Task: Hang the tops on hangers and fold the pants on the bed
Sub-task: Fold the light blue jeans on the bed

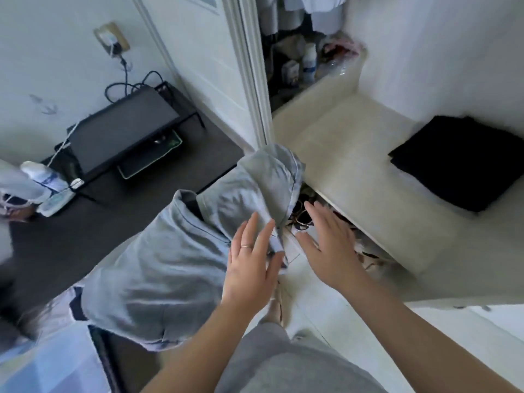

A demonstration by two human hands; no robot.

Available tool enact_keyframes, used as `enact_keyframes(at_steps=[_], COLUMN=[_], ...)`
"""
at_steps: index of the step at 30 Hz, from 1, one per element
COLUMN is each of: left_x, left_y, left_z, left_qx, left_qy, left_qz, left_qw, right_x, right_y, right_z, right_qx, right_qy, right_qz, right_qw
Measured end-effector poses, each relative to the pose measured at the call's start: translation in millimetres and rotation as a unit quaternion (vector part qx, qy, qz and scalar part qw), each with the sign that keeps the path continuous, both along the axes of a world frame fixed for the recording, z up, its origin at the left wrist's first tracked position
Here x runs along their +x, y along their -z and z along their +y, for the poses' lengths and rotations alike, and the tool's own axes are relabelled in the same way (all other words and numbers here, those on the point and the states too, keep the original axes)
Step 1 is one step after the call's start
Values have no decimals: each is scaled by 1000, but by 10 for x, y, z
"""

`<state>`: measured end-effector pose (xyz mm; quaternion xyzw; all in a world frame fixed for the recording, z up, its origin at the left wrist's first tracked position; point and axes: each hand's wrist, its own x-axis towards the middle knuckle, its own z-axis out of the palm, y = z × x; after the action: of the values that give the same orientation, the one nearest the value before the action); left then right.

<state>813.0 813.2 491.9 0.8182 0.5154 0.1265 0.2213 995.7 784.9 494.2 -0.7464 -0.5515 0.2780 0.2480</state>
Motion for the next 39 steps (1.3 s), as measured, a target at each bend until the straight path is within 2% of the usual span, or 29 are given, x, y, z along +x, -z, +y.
enact_keyframes(at_steps=[6,8,13,16,19,23,26,29,32,34,36,38,39], left_x=[-715,-943,-1584,-2000,-2324,-2508,-2513,-2471,-2385,-2345,-2335,-2344,-2340], left_y=[-244,-328,-527,-552,-493,-405,-463,-537,-576,-645,-774,-924,-987], left_z=[-147,-89,185,372,552,862,1032,1156,1139,1030,890,721,614], left_qx=[93,107,75,2,-98,-261,-273,-269,-243,-212,-202,-207,-213], left_qy=[-158,-212,-351,-428,-454,-422,-403,-410,-458,-473,-481,-491,-491], left_qz=[-9,-6,51,83,139,35,8,-87,-229,-307,-421,-525,-550], left_qw=[983,971,932,900,875,867,874,867,824,798,742,663,641], right_x=[-566,-740,-1205,-1481,-1677,-1891,-2042,-2183,-2217,-2171,-2107,-2030,-1990], right_y=[-338,-438,-596,-595,-553,-537,-583,-636,-686,-786,-929,-1071,-1127], right_z=[289,493,1112,1407,1632,1805,1961,2072,2059,1991,1904,1777,1694], right_qx=[75,88,70,40,-29,-123,-159,-160,-99,-68,-67,-102,-127], right_qy=[-91,-131,-190,-197,-207,-233,-240,-228,-156,-102,-65,-37,-26], right_qz=[24,7,-83,-121,-159,-143,-134,-26,130,236,347,464,512], right_qw=[993,987,976,972,965,954,948,960,974,964,933,879,849])
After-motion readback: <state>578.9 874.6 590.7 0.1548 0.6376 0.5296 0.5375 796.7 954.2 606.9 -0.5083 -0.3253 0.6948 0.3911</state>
